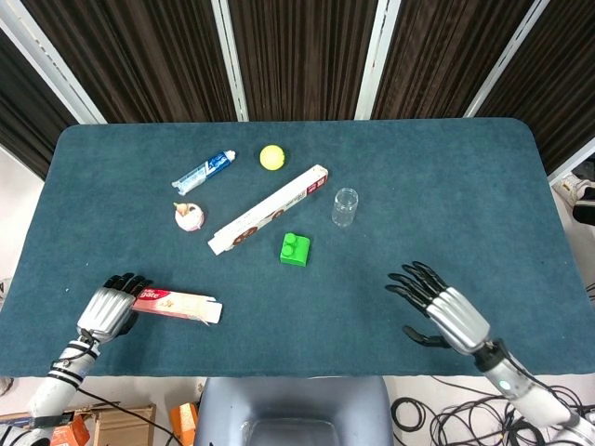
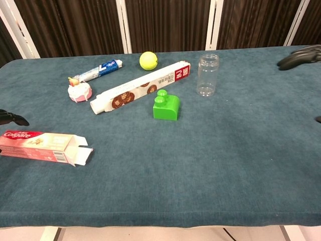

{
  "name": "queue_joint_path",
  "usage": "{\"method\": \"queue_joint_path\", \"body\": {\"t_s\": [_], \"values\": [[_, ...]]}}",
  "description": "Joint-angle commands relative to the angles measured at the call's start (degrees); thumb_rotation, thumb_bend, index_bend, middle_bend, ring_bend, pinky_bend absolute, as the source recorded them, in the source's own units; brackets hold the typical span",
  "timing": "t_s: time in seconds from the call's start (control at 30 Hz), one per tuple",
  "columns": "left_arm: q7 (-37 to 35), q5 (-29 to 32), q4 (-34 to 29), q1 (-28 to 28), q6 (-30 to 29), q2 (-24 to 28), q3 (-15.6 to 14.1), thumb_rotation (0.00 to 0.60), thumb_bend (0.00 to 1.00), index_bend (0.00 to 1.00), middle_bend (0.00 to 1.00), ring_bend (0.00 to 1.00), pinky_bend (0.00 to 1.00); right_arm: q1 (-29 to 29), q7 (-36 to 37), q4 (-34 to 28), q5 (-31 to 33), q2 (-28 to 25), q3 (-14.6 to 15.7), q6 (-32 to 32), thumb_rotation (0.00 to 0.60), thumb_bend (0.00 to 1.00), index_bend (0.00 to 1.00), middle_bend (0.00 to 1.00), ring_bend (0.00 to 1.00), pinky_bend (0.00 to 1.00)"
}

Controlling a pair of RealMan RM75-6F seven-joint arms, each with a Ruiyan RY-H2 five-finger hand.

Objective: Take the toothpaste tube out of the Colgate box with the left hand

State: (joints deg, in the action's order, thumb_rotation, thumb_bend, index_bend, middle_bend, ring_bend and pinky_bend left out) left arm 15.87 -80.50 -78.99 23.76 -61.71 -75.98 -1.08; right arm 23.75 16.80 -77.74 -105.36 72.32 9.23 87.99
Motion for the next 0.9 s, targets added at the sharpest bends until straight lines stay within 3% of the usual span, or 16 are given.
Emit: {"method": "queue_joint_path", "body": {"t_s": [0.03, 0.27, 0.6, 0.9], "values": [[1.04, 0.8, -0.52, -0.04, 0.7, 0.52, -0.11, 0.6, 0.43, 0.2, 0.19, 0.13, 0.23, -2.22, -0.88, 0.17, -1.03, -1.19, 1.2, 2.2, 0.6, 0.27, 0.18, 0.11, 0.0, 0.03], [2.97, 2.21, -1.49, 0.09, 2.05, 0.62, -0.29, 0.6, 0.43, 0.2, 0.2, 0.14, 0.26, -4.63, -0.36, 0.85, -2.55, -2.19, 2.18, 4.22, 0.6, 0.27, 0.19, 0.11, 0.0, 0.03], [4.69, 2.8, 1.33, 0.79, 1.94, -2.51, 0.67, 0.6, 0.43, 0.19, 0.27, 0.39, 0.39, -4.94, 0.67, 1.28, -3.83, -2.72, 2.52, 2.57, 0.6, 0.27, 0.19, 0.11, 0.0, 0.03], [3.75, 3.17, 2.39, 1.28, 3.48, -3.03, 0.44, 0.6, 0.43, 0.24, 0.28, 0.45, 0.44, -4.84, 1.51, 0.95, -4.28, -3.17, 2.35, 1.31, 0.6, 0.27, 0.19, 0.11, 0.0, 0.03]]}}
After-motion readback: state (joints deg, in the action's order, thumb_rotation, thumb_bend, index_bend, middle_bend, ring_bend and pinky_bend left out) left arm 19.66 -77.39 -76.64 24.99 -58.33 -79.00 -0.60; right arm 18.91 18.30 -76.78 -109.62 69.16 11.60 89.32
